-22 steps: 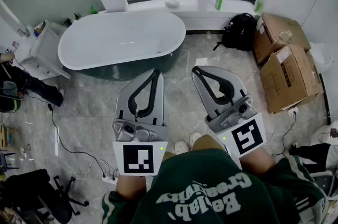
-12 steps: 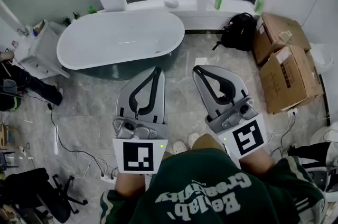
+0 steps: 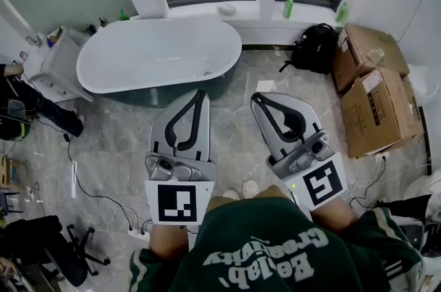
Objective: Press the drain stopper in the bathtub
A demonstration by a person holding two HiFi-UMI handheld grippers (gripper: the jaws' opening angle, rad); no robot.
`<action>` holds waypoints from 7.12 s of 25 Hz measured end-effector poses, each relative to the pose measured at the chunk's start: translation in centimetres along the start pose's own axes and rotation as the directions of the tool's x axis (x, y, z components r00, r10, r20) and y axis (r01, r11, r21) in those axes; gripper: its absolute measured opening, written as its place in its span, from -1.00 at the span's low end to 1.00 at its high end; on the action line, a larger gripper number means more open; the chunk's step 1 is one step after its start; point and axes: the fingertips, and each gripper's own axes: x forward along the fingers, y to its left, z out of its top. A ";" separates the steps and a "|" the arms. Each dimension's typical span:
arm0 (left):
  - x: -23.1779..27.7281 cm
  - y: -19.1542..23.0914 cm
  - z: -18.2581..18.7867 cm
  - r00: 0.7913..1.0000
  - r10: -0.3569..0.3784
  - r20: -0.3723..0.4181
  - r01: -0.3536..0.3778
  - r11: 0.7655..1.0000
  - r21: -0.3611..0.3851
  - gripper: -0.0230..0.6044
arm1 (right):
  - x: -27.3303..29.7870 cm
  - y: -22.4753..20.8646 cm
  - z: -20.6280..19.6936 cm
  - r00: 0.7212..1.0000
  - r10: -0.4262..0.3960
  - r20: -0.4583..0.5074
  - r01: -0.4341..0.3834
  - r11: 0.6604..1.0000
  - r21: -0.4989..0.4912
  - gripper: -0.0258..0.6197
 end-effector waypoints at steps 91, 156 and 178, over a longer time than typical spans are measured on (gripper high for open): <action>54.0 27.9 -32.4 0.968 -0.210 -0.140 0.180 0.963 -0.199 -0.90 | 46.4 -33.8 -34.9 0.987 0.040 -0.157 -0.002 0.972 0.236 -0.87; 44.5 25.1 -75.8 0.901 -0.132 -0.413 -0.049 0.915 -0.401 -0.91 | 47.3 -14.4 -80.4 0.720 0.422 -0.551 -0.113 0.855 0.507 -0.87; 47.4 15.5 -94.9 0.837 -0.143 -0.528 -0.127 0.888 -0.442 -0.91 | 43.6 -9.9 -103.9 0.562 0.605 -0.564 -0.181 0.755 0.630 -0.87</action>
